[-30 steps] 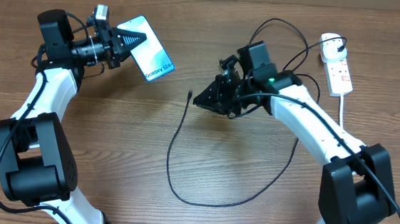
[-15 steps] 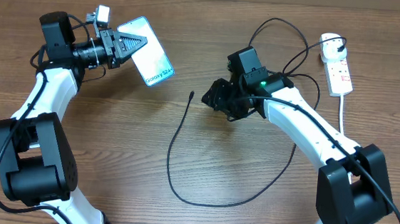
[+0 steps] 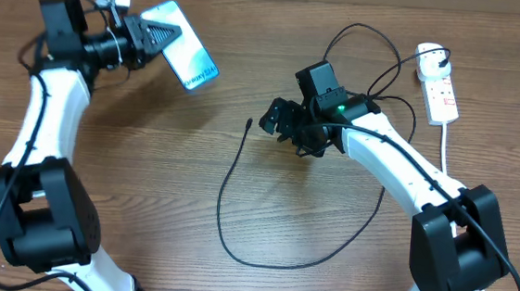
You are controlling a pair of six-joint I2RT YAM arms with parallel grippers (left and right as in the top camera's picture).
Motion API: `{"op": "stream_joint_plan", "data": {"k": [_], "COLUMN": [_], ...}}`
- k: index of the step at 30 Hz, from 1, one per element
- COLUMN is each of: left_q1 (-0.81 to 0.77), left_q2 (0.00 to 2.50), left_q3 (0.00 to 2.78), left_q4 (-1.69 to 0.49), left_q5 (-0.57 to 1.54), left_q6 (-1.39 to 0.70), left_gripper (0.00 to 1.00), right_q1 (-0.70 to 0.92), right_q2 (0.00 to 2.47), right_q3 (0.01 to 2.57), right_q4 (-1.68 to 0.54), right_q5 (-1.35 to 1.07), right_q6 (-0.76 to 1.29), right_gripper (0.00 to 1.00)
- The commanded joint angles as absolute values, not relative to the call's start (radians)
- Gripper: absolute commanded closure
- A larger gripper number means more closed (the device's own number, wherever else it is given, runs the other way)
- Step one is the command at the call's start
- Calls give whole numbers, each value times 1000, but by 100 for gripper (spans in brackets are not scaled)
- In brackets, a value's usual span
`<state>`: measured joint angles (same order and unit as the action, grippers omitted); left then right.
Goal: Plug charger to phone and switch on socket
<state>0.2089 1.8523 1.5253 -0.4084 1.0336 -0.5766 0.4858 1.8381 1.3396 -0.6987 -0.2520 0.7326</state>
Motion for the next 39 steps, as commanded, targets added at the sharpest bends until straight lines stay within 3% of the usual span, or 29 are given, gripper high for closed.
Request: {"op": "stream_joint_plan", "data": {"k": [1, 4, 9, 14, 22, 30, 39], "left_q1": [178, 128, 36, -20, 2, 2, 1], "left_q2": [1788, 1788, 1788, 1789, 1834, 1866, 1955], "left_q3": [1727, 1890, 2071, 2122, 2103, 2103, 2099], "left_q4": [-656, -910, -1079, -1099, -1164, -1225, -1238], "left_q5": [725, 385, 106, 89, 17, 20, 287], "left_q6": [-344, -227, -187, -190, -251, -345, -323], "left_gripper": [96, 96, 96, 96, 96, 96, 96], "right_q1": [480, 470, 466, 477, 512, 535, 588], "right_q2": [1845, 1845, 1845, 1845, 1861, 1950, 2041], "right_q3": [1346, 1346, 1346, 1346, 1346, 1346, 1355], "right_q4": [-709, -741, -755, -682, -575, -473, -405], "right_q5": [-233, -233, -262, -297, -265, -255, -215], "right_q6": [733, 733, 733, 733, 797, 816, 864], "right_gripper": [8, 7, 5, 4, 18, 23, 24]}}
